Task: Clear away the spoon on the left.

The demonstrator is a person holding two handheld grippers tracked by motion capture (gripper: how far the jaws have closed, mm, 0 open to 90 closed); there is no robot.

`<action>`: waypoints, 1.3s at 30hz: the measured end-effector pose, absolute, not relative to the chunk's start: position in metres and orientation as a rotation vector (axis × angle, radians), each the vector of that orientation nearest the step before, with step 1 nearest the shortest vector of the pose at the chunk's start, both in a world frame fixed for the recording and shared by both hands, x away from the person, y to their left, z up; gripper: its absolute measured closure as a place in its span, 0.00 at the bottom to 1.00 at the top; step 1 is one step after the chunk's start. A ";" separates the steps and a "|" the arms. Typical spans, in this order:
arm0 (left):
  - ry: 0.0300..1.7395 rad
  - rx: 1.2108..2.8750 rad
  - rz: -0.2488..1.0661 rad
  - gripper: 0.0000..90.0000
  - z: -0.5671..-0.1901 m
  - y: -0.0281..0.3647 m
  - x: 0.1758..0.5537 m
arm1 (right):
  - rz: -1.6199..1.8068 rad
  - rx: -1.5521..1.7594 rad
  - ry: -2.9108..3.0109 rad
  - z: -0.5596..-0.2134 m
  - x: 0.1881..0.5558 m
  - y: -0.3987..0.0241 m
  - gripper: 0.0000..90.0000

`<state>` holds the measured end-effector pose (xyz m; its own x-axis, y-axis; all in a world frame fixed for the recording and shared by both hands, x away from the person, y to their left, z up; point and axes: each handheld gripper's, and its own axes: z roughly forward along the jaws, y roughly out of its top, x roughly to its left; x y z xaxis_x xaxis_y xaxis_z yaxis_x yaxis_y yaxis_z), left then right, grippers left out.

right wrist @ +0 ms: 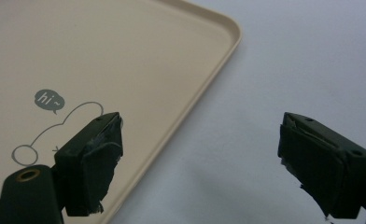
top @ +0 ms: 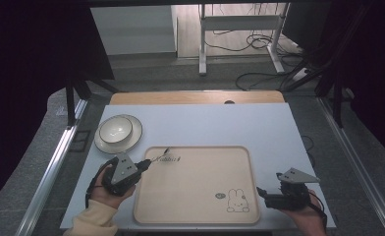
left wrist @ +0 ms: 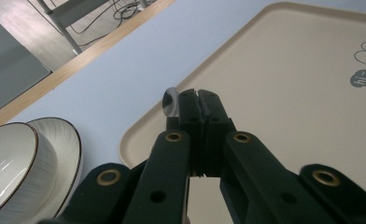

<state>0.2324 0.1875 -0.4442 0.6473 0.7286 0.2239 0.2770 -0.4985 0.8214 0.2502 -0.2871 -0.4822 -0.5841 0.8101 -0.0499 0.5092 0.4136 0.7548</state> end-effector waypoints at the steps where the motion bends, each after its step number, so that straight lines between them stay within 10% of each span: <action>1: 0.779 2.069 0.724 1.00 -0.445 0.187 0.232 | 0.997 1.124 2.266 -0.482 0.250 -0.287 0.16; 19: 0.721 2.184 0.736 0.99 -0.467 0.166 0.223 | 0.995 1.121 2.268 -0.482 0.250 -0.287 0.16; 39: 0.657 2.397 0.421 0.77 -0.497 0.144 0.225 | 0.977 1.121 2.288 -0.484 0.251 -0.285 0.15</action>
<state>0.2249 0.1435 -0.4971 0.8261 0.5468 0.1366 0.3525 -0.6903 0.6318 0.2507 -0.2853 -0.4840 -0.5925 0.8037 -0.0552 0.5160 0.4313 0.7401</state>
